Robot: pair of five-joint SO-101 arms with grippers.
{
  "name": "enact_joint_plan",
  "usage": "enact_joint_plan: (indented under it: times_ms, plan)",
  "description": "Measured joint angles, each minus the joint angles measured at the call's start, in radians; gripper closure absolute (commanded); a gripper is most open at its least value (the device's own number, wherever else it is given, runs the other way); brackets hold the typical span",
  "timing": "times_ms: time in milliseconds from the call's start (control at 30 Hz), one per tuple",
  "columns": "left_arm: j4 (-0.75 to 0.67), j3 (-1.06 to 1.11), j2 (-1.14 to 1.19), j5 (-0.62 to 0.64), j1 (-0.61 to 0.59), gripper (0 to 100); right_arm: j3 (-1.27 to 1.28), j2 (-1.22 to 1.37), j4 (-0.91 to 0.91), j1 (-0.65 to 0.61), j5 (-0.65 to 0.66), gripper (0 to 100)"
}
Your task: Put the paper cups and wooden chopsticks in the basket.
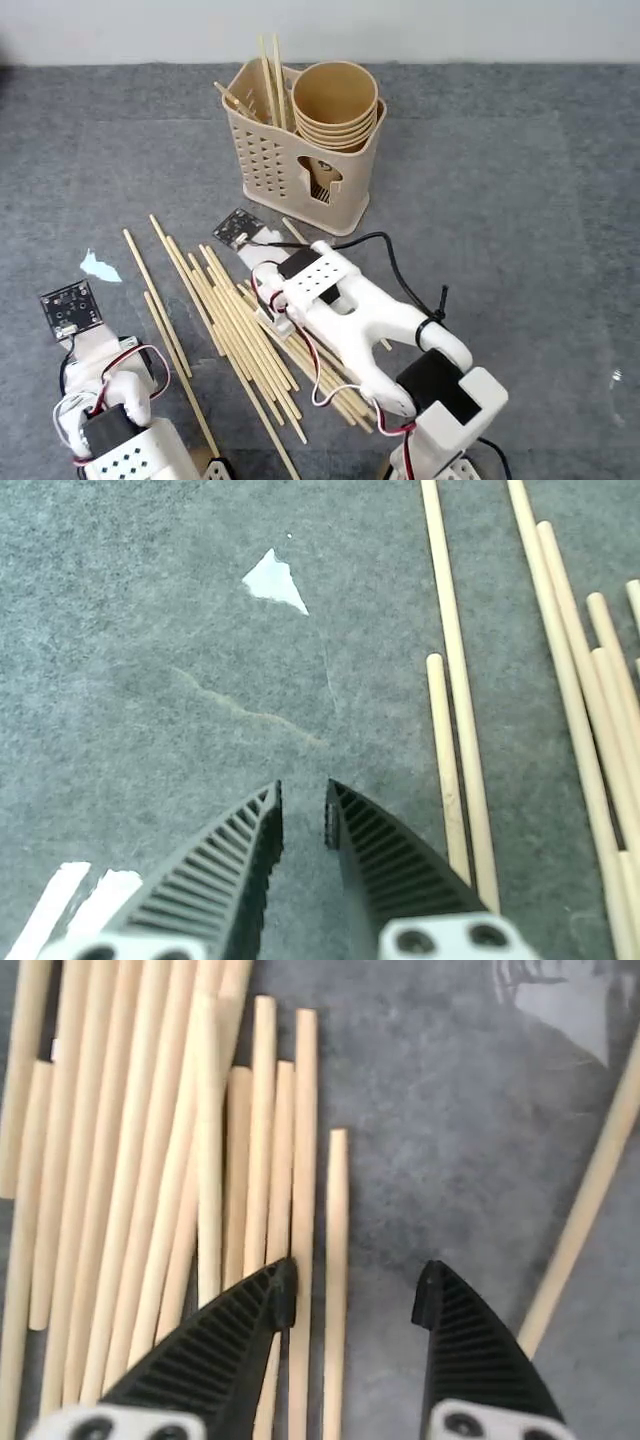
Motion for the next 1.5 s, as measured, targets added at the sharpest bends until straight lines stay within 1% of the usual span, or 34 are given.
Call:
enact_joint_plan:
  times_ms: [467, 533, 700, 800, 900, 1100, 1333, 1500]
  plan:
    - [0.000, 0.000, 0.000, 0.000, 0.000, 92, 0.000, 0.011, 0.006, -0.025, 0.000, 80.3]
    - [0.000, 0.000, 0.000, 0.000, 0.000, 92, 0.000, 0.011, 0.006, -0.025, 0.000, 83.3]
    - [0.000, 0.000, 0.000, 0.000, 0.000, 92, -0.003, 0.023, 0.006, -0.023, 0.000, 95.8]
    - [0.000, 0.000, 0.000, 0.000, 0.000, 92, -0.021, 0.049, 0.006, -0.003, 0.002, 98.0]
    - [0.000, 0.000, 0.000, 0.000, 0.000, 92, -0.034, 0.069, 0.008, 0.023, 0.002, 99.0]
    - [0.000, 0.000, 0.000, 0.000, 0.000, 92, -0.043, 0.071, 0.020, 0.032, 0.002, 99.1]
    - [0.000, 0.000, 0.000, 0.000, 0.000, 92, -0.020, -0.038, 0.075, 0.031, 0.058, 99.1]
    - [0.000, 0.000, 0.000, 0.000, 0.000, 92, -0.020, -0.069, 0.112, 0.031, 0.066, 99.1]
